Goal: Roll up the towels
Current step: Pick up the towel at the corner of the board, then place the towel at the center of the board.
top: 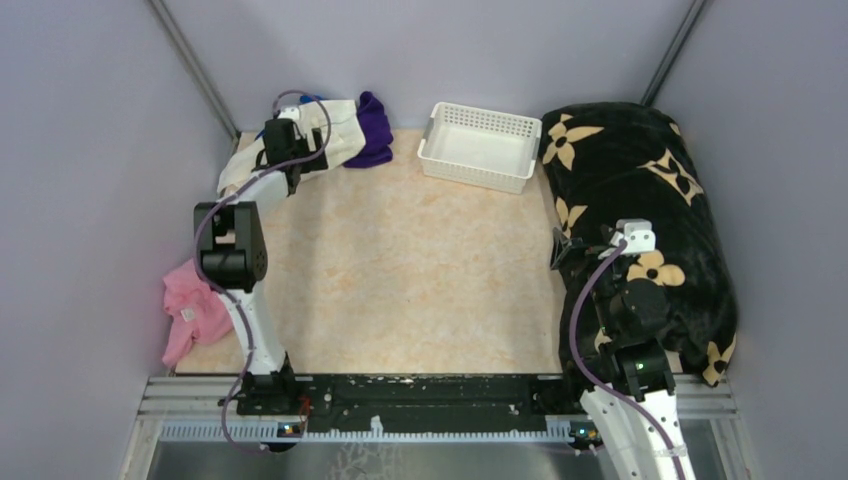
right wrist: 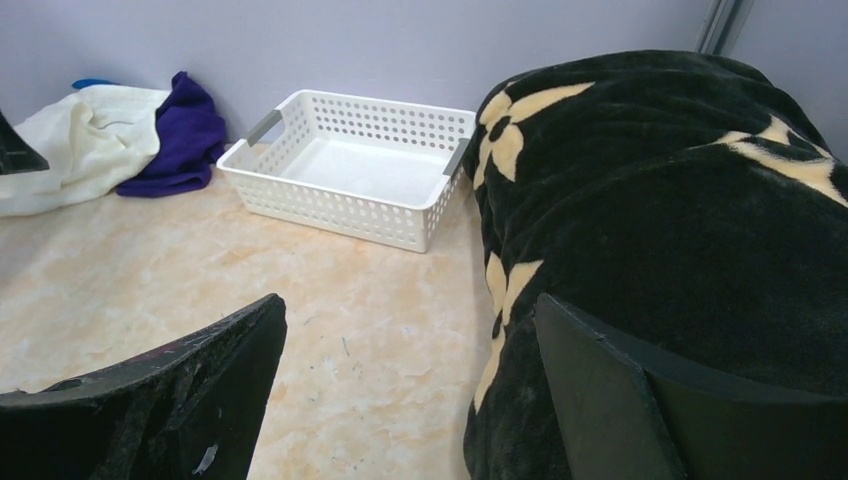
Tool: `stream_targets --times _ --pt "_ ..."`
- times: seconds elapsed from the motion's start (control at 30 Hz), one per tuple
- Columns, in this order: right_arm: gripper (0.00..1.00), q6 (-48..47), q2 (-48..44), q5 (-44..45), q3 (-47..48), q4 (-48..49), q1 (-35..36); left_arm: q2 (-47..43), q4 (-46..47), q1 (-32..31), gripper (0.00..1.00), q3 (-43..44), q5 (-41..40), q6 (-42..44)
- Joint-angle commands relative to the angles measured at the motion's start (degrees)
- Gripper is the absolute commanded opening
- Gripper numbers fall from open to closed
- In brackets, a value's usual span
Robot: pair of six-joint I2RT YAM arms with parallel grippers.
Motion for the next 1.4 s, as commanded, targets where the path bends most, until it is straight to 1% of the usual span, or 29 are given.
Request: stream_targets --times 0.0,0.23,0.33,0.37,0.4,0.43,0.47,0.5,0.6,0.73,0.93,0.97,1.0,1.07,1.1,1.2,1.3,1.37 --pt "0.94 -1.06 1.34 0.11 1.52 1.37 -0.16 8.43 -0.66 1.07 0.97 9.26 -1.26 6.57" --pt "0.94 -1.60 3.23 0.95 1.57 1.03 -0.22 19.83 -9.97 2.50 0.93 22.35 -2.86 13.14" --pt "0.94 -1.80 3.60 1.62 1.66 0.98 -0.15 23.14 -14.48 2.70 0.85 25.98 -2.04 14.23" --pt "0.94 -1.80 3.68 1.68 1.69 1.11 -0.15 23.89 -15.79 2.76 0.79 26.74 -1.44 14.31" --pt "0.94 -1.90 3.74 1.80 1.64 1.06 -0.16 24.30 -16.58 2.81 0.72 27.01 -0.58 14.32" --pt "0.94 -1.88 3.85 1.78 1.70 0.98 -0.15 24.38 -17.10 3.02 0.60 27.05 -0.29 14.37" --pt "0.94 -1.85 3.89 1.75 1.63 0.97 -0.15 24.25 -17.56 3.12 0.42 26.94 -0.14 14.33" --pt "0.94 -1.83 3.86 1.67 1.70 1.04 -0.15 23.78 -18.04 3.24 0.28 26.89 0.09 14.21" --pt "0.94 -1.80 3.85 1.14 1.91 1.03 -0.17 19.44 -19.21 3.28 0.01 26.32 2.31 13.87" --pt "0.94 -1.71 3.51 0.66 2.16 1.06 -0.17 10.54 -21.44 3.20 0.00 25.02 6.82 11.24" --pt "0.93 -1.07 2.05 -0.72 2.24 1.75 -0.19 -4.81 -25.39 2.10 0.00 22.53 10.47 7.05" --pt "0.93 -0.96 1.71 -0.93 2.30 1.89 -0.16 -7.19 -26.05 1.76 0.00 21.80 11.77 5.95" --pt "0.93 -0.91 1.43 -1.28 2.26 2.15 -0.20 -9.73 -26.67 1.36 0.00 20.91 15.06 5.56" --pt "0.93 -0.71 0.90 -1.77 2.31 2.55 -0.15 -14.37 -27.95 -0.23 0.00 18.95 17.98 3.66" --pt "0.93 -0.50 0.76 -2.00 2.41 2.71 -0.19 -16.67 -28.67 -1.41 0.00 17.94 18.84 3.23" --pt "0.93 0.42 0.68 -3.29 2.89 3.20 -0.19 -23.36 -30.53 -6.74 0.02 14.06 17.69 3.23" --pt "0.93 1.70 1.40 -5.01 3.45 3.57 -0.17 -29.15 -31.33 -14.09 0.05 9.80 17.56 2.99" --pt "0.93 2.37 2.60 -7.02 4.17 3.57 -0.15 -31.21 -31.30 -18.87 0.06 7.81 19.36 1.78"
